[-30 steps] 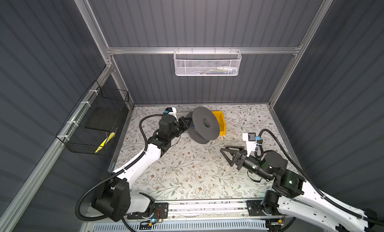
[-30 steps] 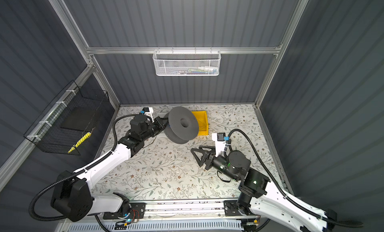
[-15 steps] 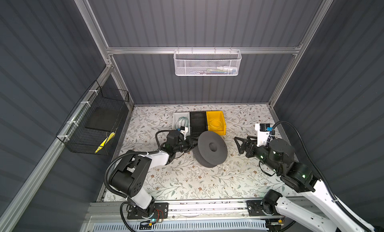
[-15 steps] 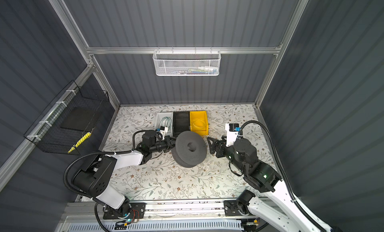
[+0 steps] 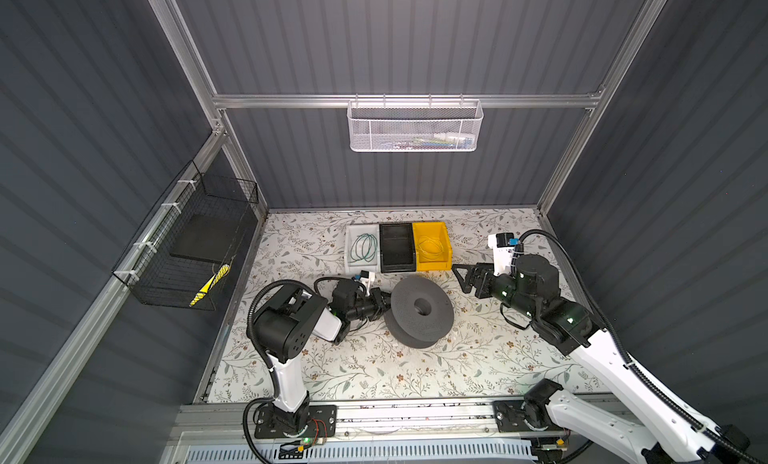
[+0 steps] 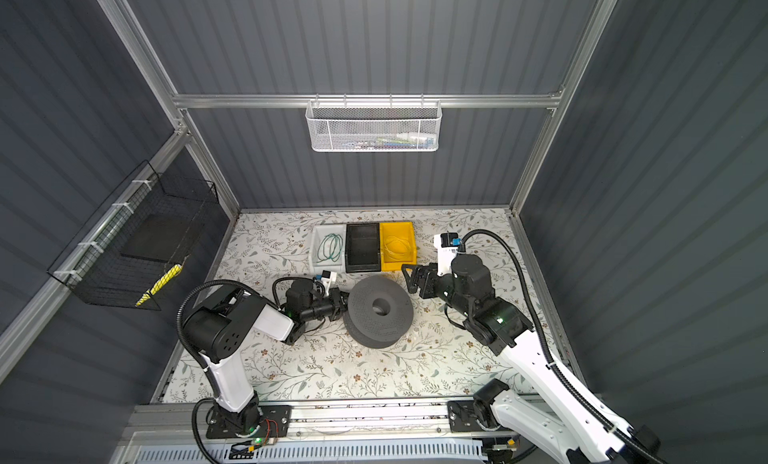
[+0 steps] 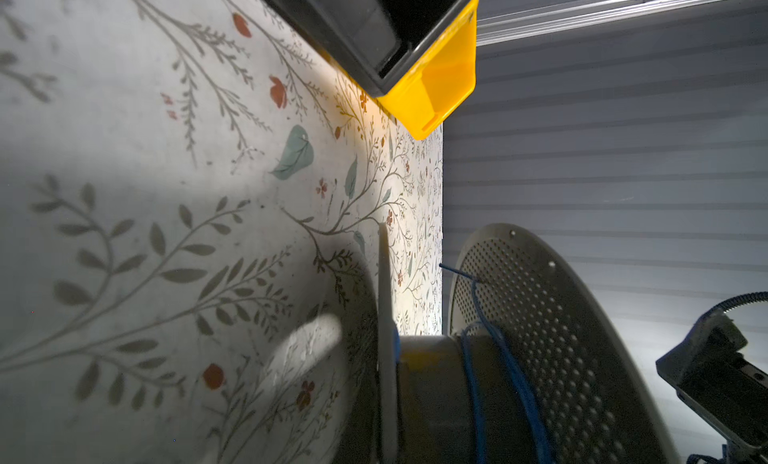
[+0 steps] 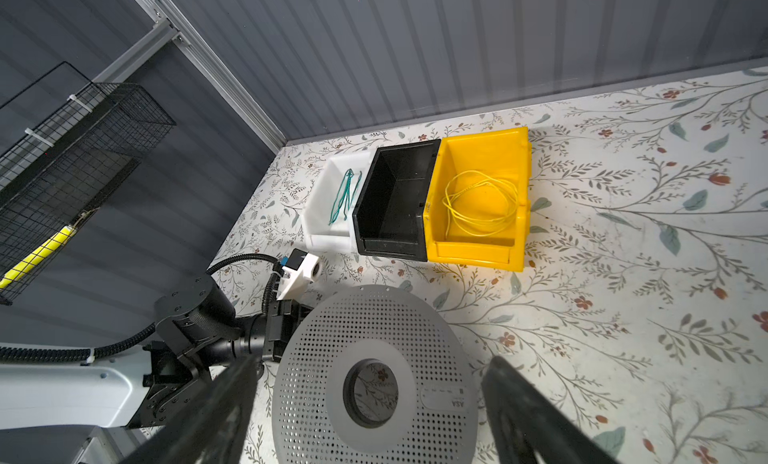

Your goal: Wrap the cables

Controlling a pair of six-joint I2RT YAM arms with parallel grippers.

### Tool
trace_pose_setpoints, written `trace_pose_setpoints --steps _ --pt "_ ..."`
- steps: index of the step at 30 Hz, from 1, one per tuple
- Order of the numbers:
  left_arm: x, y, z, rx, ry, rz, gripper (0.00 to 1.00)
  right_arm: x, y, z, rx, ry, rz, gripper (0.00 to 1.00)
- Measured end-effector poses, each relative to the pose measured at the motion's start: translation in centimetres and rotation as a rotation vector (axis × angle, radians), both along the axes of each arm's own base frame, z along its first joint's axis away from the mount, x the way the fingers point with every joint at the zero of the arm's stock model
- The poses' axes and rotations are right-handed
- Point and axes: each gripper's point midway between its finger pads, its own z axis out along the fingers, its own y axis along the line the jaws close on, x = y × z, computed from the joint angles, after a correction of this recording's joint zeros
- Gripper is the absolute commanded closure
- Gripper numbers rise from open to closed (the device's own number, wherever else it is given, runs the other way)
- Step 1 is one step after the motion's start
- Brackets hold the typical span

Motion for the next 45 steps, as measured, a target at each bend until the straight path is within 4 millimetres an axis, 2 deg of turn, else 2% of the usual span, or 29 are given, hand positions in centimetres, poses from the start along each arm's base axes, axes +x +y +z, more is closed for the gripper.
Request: trace_pose_setpoints --steps 5,10,15,22,24,25,28,30,33,37,39,42,45 --pt "-0.5 0.4 -1.0 0.070 0.010 -0.015 0.63 0.5 0.0 -0.4 0.003 0.007 0.000 0.14" --pt "-1.4 1.2 -2.1 0.152 0.041 -0.023 0.50 0.7 0.0 -0.1 0.017 -0.006 0.003 0.15" --pt "-1.5 1.9 -1.7 0.234 0.035 -0.027 0.32 0.8 -0.1 0.0 0.019 -0.010 0.002 0.18" --pt "-0.9 3.1 0.7 0.372 -0.036 -0.026 0.20 1.0 -0.8 0.4 0.020 -0.025 -0.019 0.15" --pt "-1.1 3.6 1.0 0.422 -0.040 -0.027 0.18 1.0 -1.1 0.4 0.016 -0.024 -0.025 0.10" --pt "-1.2 4.1 1.0 0.455 -0.040 -0.028 0.18 1.1 -1.3 0.3 0.011 -0.021 -0.032 0.01" --pt "-1.9 5.6 1.4 0.552 -0.047 -0.025 0.10 1.2 -1.9 0.3 -0.021 -0.021 -0.046 0.01" --pt "-2.1 6.8 2.5 0.616 -0.068 -0.007 0.01 1.6 -2.8 0.7 -0.045 -0.021 -0.076 0.01" --pt "-1.1 8.3 6.0 0.708 -0.146 0.045 0.00 2.8 -5.0 1.7 -0.099 -0.034 -0.155 0.01" --pt "2.7 10.6 12.1 0.815 -0.297 0.170 0.01 5.7 -9.4 3.0 -0.189 -0.085 -0.298 0.01" --pt "4.6 12.7 14.0 0.858 -0.366 0.255 0.00 7.1 -12.3 3.0 -0.226 -0.120 -0.378 0.01" --pt "6.9 17.1 14.0 0.950 -0.393 0.371 0.00 8.5 -16.4 1.2 -0.275 -0.154 -0.471 0.01" --pt "8.0 21.3 11.2 1.074 -0.406 0.432 0.00 9.2 -19.1 -3.0 -0.307 -0.114 -0.524 0.01"
